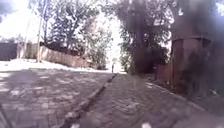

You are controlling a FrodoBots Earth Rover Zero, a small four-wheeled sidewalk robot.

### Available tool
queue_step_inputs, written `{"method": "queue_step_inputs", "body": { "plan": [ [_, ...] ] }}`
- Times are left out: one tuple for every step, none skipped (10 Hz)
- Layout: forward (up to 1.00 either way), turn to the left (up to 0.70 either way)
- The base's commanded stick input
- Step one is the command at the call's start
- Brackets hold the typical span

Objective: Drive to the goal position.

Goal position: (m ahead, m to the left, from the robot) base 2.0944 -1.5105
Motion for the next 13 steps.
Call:
{"method": "queue_step_inputs", "body": {
  "plan": [
    [0.7, 0.0],
    [0.7, 0.0],
    [0.7, 0.0],
    [0.7, 0.0],
    [0.7, 0.0],
    [0.7, 0.0],
    [0.7, 0.0],
    [0.7, 0.0],
    [0.7, 0.0],
    [0.7, -0.01],
    [0.7, -0.15],
    [0.7, -0.29],
    [0.7, -0.35]
  ]
}}
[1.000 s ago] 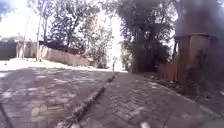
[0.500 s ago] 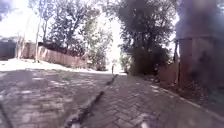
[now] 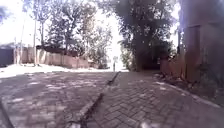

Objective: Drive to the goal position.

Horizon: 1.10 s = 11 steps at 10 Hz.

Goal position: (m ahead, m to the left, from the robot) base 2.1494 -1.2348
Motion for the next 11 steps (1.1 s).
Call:
{"method": "queue_step_inputs", "body": {
  "plan": [
    [0.7, -0.35],
    [0.7, -0.35],
    [0.7, -0.35],
    [0.7, -0.35],
    [0.7, -0.35],
    [0.7, -0.35],
    [0.7, -0.35],
    [0.7, -0.35],
    [0.7, -0.35],
    [0.7, -0.35],
    [0.7, -0.35]
  ]
}}
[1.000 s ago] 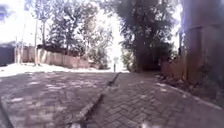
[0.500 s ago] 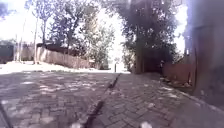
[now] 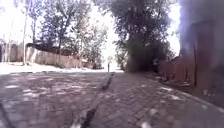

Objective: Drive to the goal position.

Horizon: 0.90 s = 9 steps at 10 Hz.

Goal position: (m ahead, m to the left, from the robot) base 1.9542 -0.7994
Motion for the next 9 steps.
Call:
{"method": "queue_step_inputs", "body": {
  "plan": [
    [0.7, -0.35],
    [0.7, -0.34],
    [0.7, -0.3],
    [0.7, -0.26],
    [0.7, -0.22],
    [0.7, -0.18],
    [0.7, -0.15],
    [0.7, -0.11],
    [0.7, -0.07]
  ]
}}
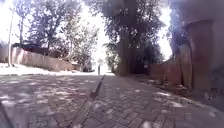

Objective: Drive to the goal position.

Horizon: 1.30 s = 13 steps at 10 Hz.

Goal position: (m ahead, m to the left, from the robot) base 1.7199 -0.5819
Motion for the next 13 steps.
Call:
{"method": "queue_step_inputs", "body": {
  "plan": [
    [0.7, -0.03],
    [0.7, 0.0],
    [0.7, 0.0],
    [0.7, 0.0],
    [0.7, 0.0],
    [0.7, 0.0],
    [0.7, 0.0],
    [0.7, 0.0],
    [0.7, 0.0],
    [0.7, 0.0],
    [0.7, 0.0],
    [0.7, 0.0],
    [0.7, 0.0]
  ]
}}
